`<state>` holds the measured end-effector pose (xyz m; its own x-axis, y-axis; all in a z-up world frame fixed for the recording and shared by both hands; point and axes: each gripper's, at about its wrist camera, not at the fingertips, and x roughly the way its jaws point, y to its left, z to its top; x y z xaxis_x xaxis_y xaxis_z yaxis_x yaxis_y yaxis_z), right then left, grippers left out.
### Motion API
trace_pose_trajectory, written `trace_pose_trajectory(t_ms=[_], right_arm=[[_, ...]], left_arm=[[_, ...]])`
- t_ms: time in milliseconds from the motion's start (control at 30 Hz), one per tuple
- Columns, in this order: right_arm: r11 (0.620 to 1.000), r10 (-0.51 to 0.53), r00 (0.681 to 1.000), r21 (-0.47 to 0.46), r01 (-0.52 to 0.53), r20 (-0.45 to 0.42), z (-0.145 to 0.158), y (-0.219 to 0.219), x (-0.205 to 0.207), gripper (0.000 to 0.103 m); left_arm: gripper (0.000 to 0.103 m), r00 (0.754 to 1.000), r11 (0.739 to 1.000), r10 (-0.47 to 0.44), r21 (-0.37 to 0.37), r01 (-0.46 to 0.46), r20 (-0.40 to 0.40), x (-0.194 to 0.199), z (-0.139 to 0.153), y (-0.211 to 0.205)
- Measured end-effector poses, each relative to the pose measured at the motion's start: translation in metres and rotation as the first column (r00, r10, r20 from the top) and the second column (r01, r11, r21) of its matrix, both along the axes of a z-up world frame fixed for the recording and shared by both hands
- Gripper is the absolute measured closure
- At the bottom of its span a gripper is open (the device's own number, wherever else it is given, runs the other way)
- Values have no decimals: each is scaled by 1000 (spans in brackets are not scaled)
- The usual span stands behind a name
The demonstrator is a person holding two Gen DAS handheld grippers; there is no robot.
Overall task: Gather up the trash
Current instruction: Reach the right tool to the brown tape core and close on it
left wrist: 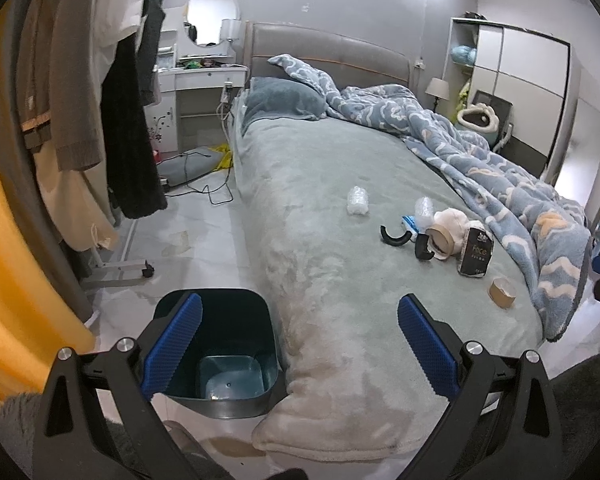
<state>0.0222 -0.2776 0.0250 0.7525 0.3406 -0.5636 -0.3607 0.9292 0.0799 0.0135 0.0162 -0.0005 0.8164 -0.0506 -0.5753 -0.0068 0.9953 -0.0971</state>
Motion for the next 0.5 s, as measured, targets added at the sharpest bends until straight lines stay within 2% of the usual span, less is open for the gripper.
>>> trace_pose_trajectory(t_ms=[233,500], right_arm=[[999,-29,998,-38,27,-52,-23,-2,23,3],[998,-34,995,-48,29,-90,-49,-10,55,4]], left_arm=[[3,999,999,-45,29,45,-2,12,-1,-5],[3,996,996,-94,-9,94,-1,37,-3,-12]])
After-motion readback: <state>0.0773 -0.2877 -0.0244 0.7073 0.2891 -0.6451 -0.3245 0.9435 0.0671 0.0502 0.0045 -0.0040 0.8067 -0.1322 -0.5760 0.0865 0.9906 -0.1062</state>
